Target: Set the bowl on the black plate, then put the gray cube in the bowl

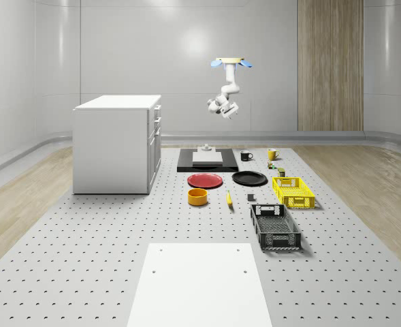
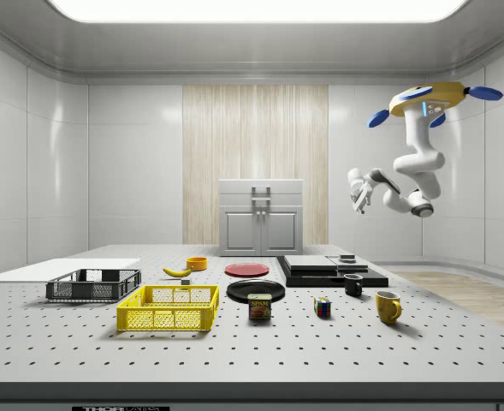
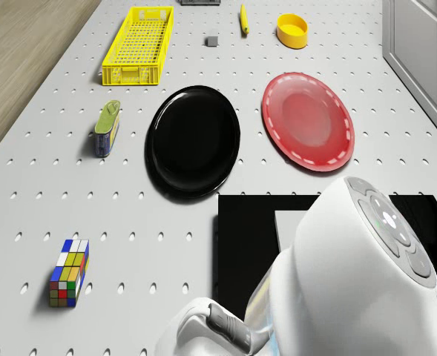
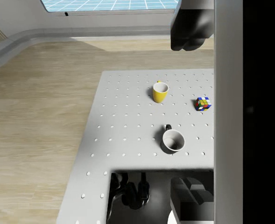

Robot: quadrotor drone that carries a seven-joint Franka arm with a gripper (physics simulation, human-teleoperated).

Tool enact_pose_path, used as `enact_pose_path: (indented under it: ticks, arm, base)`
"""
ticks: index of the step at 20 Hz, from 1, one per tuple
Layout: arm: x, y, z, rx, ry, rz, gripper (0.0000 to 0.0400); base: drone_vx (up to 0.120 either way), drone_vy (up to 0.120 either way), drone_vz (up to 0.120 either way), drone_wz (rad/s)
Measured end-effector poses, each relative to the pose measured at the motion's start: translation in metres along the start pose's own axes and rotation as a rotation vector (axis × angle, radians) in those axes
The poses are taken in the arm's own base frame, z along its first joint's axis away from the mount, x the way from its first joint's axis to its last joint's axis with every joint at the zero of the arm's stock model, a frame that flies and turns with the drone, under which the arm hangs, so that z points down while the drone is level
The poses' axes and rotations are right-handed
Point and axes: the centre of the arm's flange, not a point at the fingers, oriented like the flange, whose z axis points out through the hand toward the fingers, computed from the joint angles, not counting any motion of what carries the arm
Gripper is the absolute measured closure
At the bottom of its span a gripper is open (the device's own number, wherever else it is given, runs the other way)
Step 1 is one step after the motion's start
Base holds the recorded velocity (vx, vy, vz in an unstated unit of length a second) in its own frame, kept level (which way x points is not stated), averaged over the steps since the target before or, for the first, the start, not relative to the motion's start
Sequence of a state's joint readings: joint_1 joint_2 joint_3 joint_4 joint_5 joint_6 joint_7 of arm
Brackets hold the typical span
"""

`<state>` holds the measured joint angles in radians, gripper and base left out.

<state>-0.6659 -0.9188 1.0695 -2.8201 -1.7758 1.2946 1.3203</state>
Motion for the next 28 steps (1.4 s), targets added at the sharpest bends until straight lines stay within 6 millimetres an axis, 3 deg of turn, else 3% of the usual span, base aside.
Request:
enact_pose_path:
  ticks: [3, 9, 28]
  arm:
    - [-0.014, -0.013, 0.002, -0.136, 0.139, -0.005, 0.0000]
    - [-0.026, -0.026, 0.006, -0.263, 0.273, -0.010, 0.0000]
    - [-0.032, -0.032, 0.010, -0.326, 0.340, -0.012, 0.0000]
  base:
    - [0.120, -0.120, 0.000, 0.000]
    - [0.120, -0.120, -0.120, 0.000]
    - [0.120, -0.120, -0.114, 0.000]
